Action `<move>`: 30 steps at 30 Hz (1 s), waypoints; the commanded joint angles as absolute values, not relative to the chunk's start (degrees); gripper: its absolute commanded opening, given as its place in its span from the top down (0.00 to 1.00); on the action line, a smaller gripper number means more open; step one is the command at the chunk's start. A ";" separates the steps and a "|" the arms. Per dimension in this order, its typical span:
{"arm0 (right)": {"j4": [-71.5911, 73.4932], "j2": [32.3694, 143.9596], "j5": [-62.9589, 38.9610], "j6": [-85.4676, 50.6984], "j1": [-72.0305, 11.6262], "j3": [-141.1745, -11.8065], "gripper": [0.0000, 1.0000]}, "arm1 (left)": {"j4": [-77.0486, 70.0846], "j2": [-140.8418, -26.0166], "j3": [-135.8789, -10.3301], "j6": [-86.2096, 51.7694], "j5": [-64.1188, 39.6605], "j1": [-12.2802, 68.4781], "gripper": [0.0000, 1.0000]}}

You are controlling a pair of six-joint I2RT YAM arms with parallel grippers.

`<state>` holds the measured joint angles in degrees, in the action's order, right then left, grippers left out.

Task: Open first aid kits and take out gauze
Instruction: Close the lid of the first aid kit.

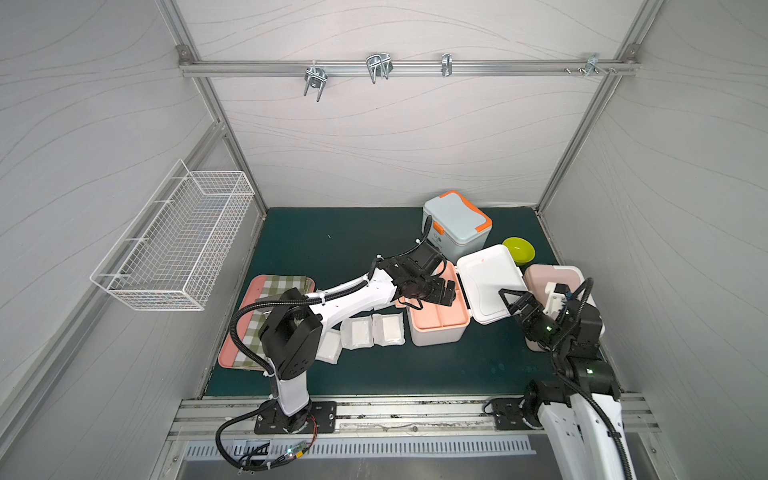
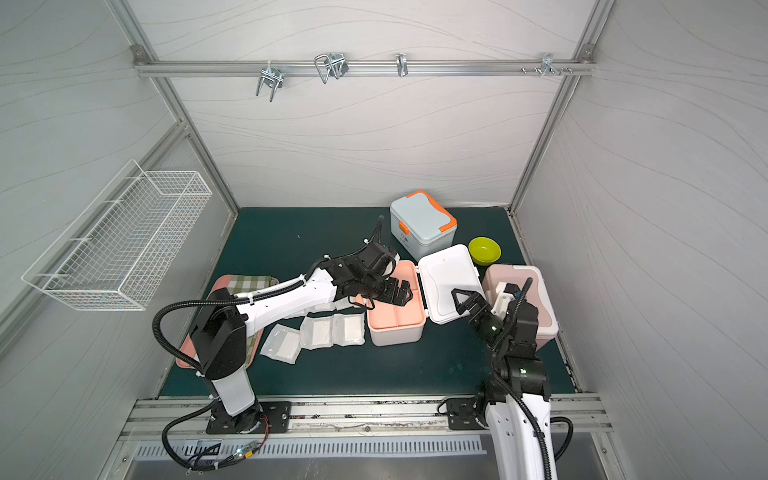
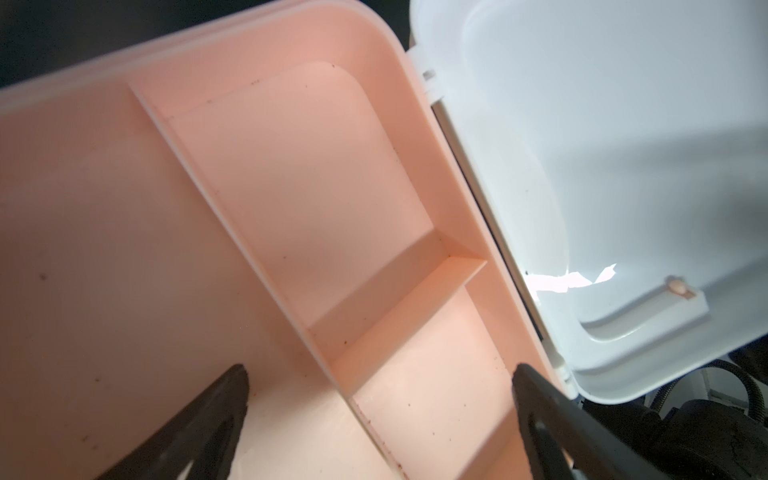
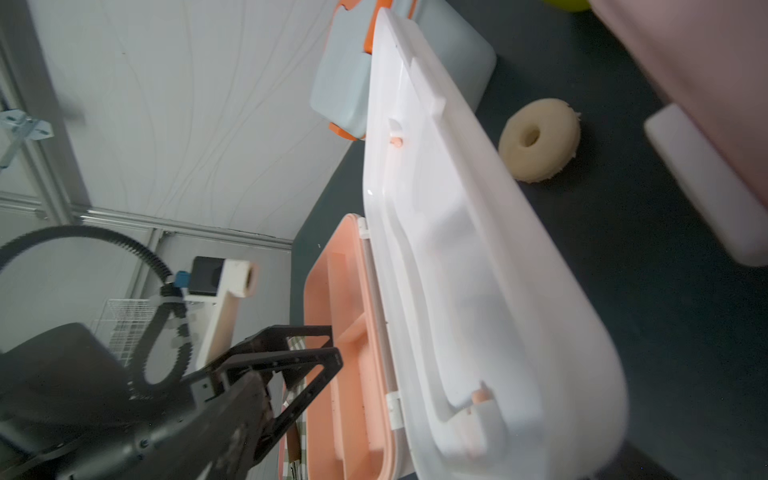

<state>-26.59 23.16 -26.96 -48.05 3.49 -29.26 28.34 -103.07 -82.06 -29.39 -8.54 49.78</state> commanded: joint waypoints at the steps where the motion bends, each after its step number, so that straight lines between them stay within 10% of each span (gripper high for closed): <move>1: -24.32 22.91 -31.75 -46.33 3.60 -32.42 0.01 | 26.98 -104.77 -81.91 -29.88 -10.18 49.69 0.01; 30: -26.98 43.24 -45.09 -37.94 -8.09 -53.33 0.01 | 16.74 -86.67 -69.73 -36.93 -7.77 50.76 0.01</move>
